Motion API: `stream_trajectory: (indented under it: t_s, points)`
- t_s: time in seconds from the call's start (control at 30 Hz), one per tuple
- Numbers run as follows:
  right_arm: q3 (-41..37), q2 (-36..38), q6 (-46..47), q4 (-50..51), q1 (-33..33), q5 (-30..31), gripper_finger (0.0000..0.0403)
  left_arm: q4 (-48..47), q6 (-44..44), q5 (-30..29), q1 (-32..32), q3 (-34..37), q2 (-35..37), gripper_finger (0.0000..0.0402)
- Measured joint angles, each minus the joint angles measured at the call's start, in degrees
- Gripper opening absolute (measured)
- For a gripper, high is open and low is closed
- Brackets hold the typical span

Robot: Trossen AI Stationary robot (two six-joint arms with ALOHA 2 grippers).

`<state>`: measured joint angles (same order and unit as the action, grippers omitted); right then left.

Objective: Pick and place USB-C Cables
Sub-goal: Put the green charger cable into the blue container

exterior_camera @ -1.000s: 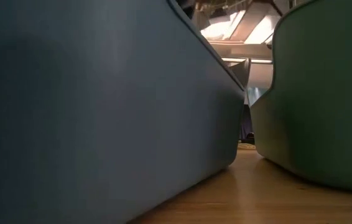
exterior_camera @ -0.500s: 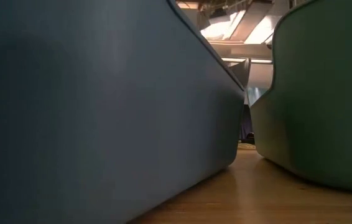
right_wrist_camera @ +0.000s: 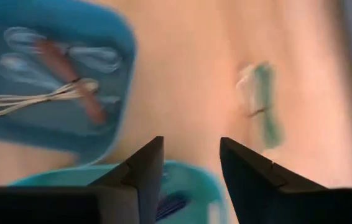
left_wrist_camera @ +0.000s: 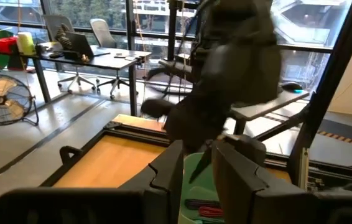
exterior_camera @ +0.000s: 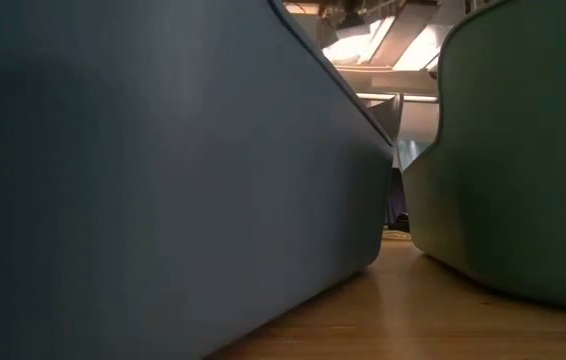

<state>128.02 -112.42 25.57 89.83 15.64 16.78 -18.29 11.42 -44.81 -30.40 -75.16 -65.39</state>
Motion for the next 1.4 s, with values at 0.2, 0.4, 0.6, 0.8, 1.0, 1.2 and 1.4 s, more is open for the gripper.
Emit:
stream_trajectory:
  t_s: [0.2, 0.4, 0.6, 0.8, 1.0, 1.2, 1.4]
  points:
    - [-4.9, 0.1, -3.6, -10.3, 0.5, -21.2, 0.0151, -0.7, 0.0, 0.6, -0.5, 0.0, 0.0, 0.0080]
    - [-9.4, 3.5, -1.2, -0.9, 3.9, -19.5, 0.0151, -2.2, 0.0, 0.9, -1.5, 0.0, 0.0, 0.0080]
    - [-20.4, 19.9, 14.5, -11.5, 10.9, -10.8, 0.0151, -3.2, -1.2, 0.4, -1.2, 0.0, 0.0, 0.0075]
    - [-35.9, 34.6, 21.3, -30.4, 16.1, 1.8, 0.0151, -3.2, -3.6, -0.2, 0.4, 0.0, 0.0, 0.0074]
    - [-52.6, 37.7, 12.6, -33.5, 8.8, 4.3, 0.0151, -2.9, -4.1, -0.1, 1.1, 0.0, 0.0, 0.0069]
    - [-58.8, 37.7, 0.1, -39.2, -8.1, -4.1, 0.0151, -2.5, -4.1, -0.1, 1.1, 0.0, 0.0, 0.0068]
    - [-58.7, 33.7, -13.7, -42.5, -22.6, -13.3, 0.0151, -2.5, -4.1, -0.5, 1.1, 0.0, 0.0, 0.0064]
